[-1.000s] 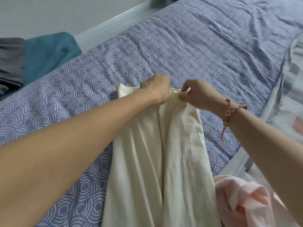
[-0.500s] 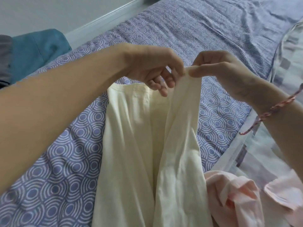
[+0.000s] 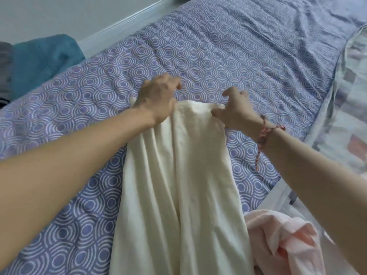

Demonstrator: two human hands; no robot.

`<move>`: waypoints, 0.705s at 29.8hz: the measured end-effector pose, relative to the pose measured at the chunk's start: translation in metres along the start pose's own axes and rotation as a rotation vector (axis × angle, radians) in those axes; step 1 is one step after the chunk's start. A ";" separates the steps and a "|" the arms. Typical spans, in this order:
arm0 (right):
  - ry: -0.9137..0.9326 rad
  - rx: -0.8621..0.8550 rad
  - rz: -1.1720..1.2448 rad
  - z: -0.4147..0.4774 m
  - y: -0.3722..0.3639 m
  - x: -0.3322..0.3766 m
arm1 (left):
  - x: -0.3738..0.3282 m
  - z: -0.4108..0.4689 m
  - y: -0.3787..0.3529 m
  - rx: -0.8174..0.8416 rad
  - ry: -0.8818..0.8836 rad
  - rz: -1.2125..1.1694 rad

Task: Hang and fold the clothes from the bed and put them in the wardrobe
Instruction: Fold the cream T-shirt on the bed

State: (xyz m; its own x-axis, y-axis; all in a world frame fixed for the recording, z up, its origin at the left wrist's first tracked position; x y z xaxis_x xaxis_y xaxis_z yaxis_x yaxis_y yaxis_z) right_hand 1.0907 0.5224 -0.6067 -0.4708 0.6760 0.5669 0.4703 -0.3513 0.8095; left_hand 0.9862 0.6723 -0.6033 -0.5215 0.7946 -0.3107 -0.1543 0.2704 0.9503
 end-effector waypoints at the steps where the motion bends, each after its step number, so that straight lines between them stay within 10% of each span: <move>1: -0.069 0.005 0.146 -0.002 -0.004 -0.003 | 0.010 -0.001 0.002 -0.013 0.012 0.038; 7: -0.226 0.238 0.485 -0.008 -0.004 -0.004 | 0.055 -0.013 0.016 0.447 0.256 -0.188; 21: 0.104 0.076 0.586 -0.116 0.042 0.031 | 0.018 -0.135 0.085 0.319 0.076 -0.619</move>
State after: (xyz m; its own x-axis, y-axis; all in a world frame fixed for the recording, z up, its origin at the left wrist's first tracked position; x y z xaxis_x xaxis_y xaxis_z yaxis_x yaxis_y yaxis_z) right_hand 1.0095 0.4533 -0.5378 -0.1860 0.3151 0.9307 0.7241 -0.5963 0.3466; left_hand 0.8502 0.6366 -0.5253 -0.4766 0.4059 -0.7798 -0.1945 0.8164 0.5438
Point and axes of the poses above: each hand's wrist, its own z-axis towards the middle knuckle, its own y-axis out of the back of the hand, x = y × z, the point moved 2 cm from there along z, towards the middle knuckle, and after that the axes turned 8 degrees about y, right-handed, at the moved point
